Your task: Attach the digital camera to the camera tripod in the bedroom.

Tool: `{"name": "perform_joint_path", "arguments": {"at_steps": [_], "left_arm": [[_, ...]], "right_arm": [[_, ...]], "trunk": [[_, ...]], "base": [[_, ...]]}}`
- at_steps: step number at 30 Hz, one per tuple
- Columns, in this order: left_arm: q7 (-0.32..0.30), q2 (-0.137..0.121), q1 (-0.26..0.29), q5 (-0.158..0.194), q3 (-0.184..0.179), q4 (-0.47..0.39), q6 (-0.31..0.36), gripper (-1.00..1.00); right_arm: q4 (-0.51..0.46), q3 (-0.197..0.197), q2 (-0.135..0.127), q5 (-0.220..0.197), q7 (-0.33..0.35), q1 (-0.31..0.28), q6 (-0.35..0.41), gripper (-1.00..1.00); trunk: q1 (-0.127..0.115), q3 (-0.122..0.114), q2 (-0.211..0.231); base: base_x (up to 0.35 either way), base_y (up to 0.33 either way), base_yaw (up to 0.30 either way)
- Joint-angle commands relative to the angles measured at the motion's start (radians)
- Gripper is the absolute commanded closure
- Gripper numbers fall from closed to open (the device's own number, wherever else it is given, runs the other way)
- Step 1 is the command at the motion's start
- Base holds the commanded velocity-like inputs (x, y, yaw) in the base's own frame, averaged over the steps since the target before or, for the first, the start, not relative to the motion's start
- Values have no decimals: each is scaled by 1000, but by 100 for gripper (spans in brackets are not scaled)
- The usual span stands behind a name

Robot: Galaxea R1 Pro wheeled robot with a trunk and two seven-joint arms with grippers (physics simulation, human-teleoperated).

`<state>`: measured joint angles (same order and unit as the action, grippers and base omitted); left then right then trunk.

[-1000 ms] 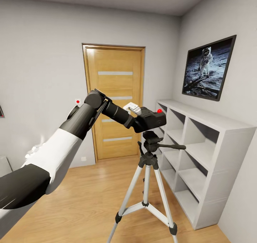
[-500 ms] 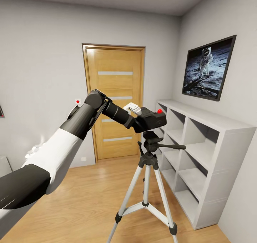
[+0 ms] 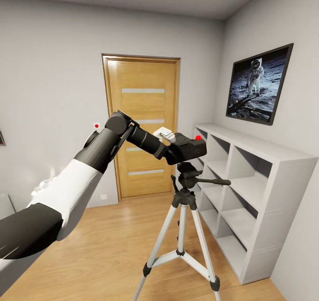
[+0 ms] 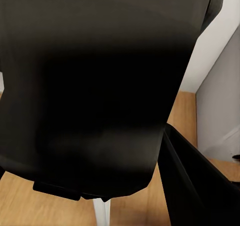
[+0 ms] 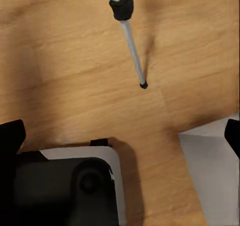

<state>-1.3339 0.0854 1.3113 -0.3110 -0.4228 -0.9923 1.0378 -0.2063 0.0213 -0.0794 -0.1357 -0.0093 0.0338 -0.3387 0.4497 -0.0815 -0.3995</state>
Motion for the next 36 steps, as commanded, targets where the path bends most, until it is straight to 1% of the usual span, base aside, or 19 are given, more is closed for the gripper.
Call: {"name": "perform_joint_path", "arguments": {"at_steps": [1, 2, 3, 5, 8, 9, 10, 11, 12, 13, 14, 15, 17, 18, 22, 24, 29, 34, 36], "left_arm": [[-11, 0, 0, -11, 1, -1, 9, 100], [-11, 0, 0, -11, 1, -1, 9, 100], [-11, 0, 0, -11, 1, 0, 9, 100], [-11, 0, 0, -11, 1, 0, 9, 100], [-11, 0, 0, -11, 1, 0, 9, 100], [-11, 0, 0, -11, 2, 0, 9, 100], [-11, 0, 0, -11, 2, 0, 9, 100], [-11, 0, 0, -11, 2, 0, 9, 100], [-11, 0, 0, -11, 2, 0, 9, 100], [-11, 0, 0, -11, 2, 0, 9, 100], [-11, 0, 0, -11, 3, 0, 9, 100], [-11, 0, 0, -11, 3, 0, 9, 100], [-11, 0, 0, -11, 4, 0, 9, 100], [-11, 0, 0, -11, 4, 0, 9, 100], [-11, 0, 0, -11, 4, 0, 9, 100], [-11, 1, 0, -11, 3, -1, 9, 100], [-12, 2, 0, -11, 1, -5, 9, 100], [-13, 2, 0, -11, 1, -7, 9, 100], [-13, 2, 0, -11, 1, -7, 9, 100]], "right_arm": [[-29, 3, -5, -7, -1, 1, -7, -100], [-87, 4, -16, -7, 0, 1, -67, -100], [-102, 4, -22, -7, 0, 1, -112, -100], [-111, 5, -27, -7, 2, 1, -165, -100], [-123, 6, -37, -7, 19, 1, -305, -100], [-124, 7, -38, -7, 26, 1, -331, -100], [-126, 7, -41, -7, 46, 1, -375, -100], [-128, 7, -44, -7, 86, 1, -423, -100], [-128, 7, -45, -7, 102, 1, -435, -100], [-129, 7, -52, -7, 140, 1, -455, -100], [-130, 5, -65, -7, 208, 1, -483, -100], [-131, 4, -73, -8, 254, 0, -499, -100], [-132, 2, -80, -9, 315, 1, -523, -100], [-135, 0, -85, -9, 355, 1, -550, -100], [-148, -1, -92, -10, 388, 1, -604, -100], [-176, -2, -96, -10, 397, 0, -628, -100], [-208, -2, -98, -10, 402, 1, -636, -100], [-253, -2, -118, -10, 408, 1, -636, -100], [-273, -1, -124, -10, 423, 1, -636, -100]], "trunk": [[0, 0, -1], [0, 0, -1], [0, 0, -1], [0, 0, -1], [0, 0, -1], [0, 0, -1], [0, 0, -1], [0, 0, -1], [0, 0, -1], [0, 0, -1], [0, 0, -1], [0, 0, -1], [0, 0, -1], [0, 0, -1], [0, 0, -1], [0, 0, -1], [0, 0, -1], [0, 0, -1], [0, 0, -1]], "base": [[0, 0, 0], [0, 0, 0], [0, 0, 0], [0, 0, 0], [0, 0, 0], [0, 0, 0], [0, 0, 0], [0, 0, 0], [0, 0, 0], [0, 0, 0], [0, 0, 0], [0, 0, 0], [0, 0, 0], [0, 0, 0], [0, 0, 0], [0, 0, 0], [0, 0, 0], [0, 0, 0], [0, 0, 0]]}}
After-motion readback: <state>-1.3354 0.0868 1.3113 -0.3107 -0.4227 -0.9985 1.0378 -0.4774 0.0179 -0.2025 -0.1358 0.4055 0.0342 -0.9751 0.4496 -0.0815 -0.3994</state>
